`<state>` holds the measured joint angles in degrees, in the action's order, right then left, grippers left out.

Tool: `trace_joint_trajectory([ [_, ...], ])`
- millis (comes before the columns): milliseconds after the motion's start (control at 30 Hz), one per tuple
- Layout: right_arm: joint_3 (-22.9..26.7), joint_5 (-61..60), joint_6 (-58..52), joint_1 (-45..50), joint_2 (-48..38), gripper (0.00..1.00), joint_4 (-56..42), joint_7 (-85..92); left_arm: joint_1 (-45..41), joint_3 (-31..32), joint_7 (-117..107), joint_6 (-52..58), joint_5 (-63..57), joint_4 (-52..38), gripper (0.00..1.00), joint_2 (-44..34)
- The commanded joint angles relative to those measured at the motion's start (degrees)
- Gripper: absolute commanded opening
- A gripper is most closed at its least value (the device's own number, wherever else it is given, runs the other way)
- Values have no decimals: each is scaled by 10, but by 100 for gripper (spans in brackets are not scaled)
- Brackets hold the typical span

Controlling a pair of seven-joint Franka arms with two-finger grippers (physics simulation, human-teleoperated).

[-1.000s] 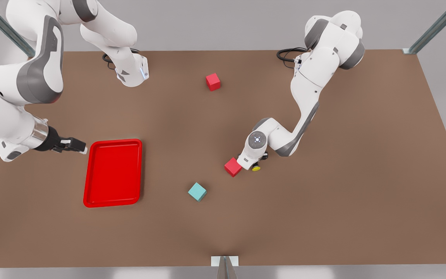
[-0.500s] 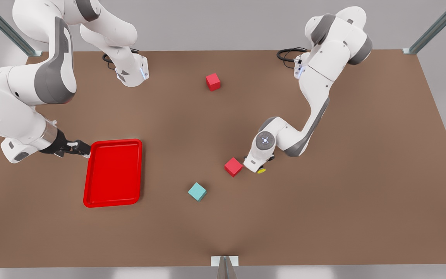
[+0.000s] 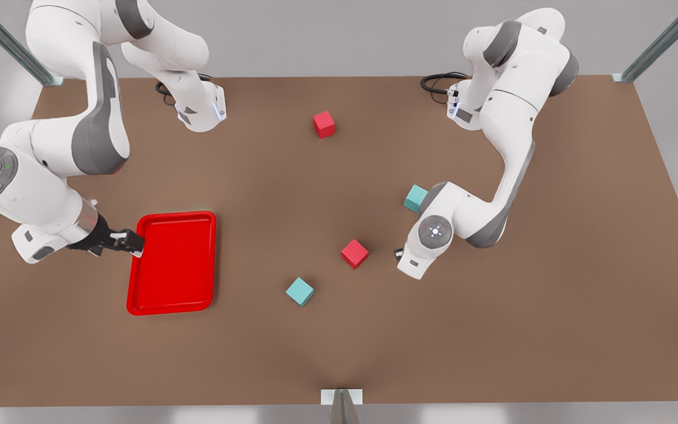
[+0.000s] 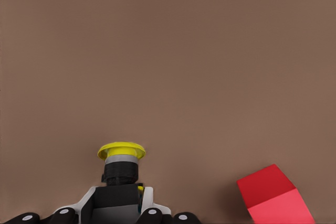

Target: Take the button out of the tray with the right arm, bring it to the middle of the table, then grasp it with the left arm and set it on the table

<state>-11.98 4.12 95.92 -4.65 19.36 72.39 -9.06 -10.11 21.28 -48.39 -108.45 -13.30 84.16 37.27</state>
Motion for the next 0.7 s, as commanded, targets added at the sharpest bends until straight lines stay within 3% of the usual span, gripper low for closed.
trace_joint_trajectory([
  [0, -1, 10, 14, 1, -4, 100, 3, -3, 0, 0, 2, 23, 8, -1, 45, 0],
  [100, -10, 6, -66, 24, -18, 100, 2, -6, 5, 0, 6, 23, 32, -6, 44, 1],
  [267, -9, 11, -59, 27, -11, 100, 0, -4, 11, -5, 7, 25, 44, -8, 45, 4],
  [367, -9, 11, -59, 27, -7, 100, 1, -5, 29, -5, 1, 95, 45, -60, 45, 0],
  [500, -9, 10, -57, 27, -4, 100, 1, -4, 69, -4, -183, 88, 79, -146, 45, 0],
  [667, -9, 10, -57, 26, -3, 100, 1, -5, 37, -5, -284, 52, 45, -157, 45, 0],
])
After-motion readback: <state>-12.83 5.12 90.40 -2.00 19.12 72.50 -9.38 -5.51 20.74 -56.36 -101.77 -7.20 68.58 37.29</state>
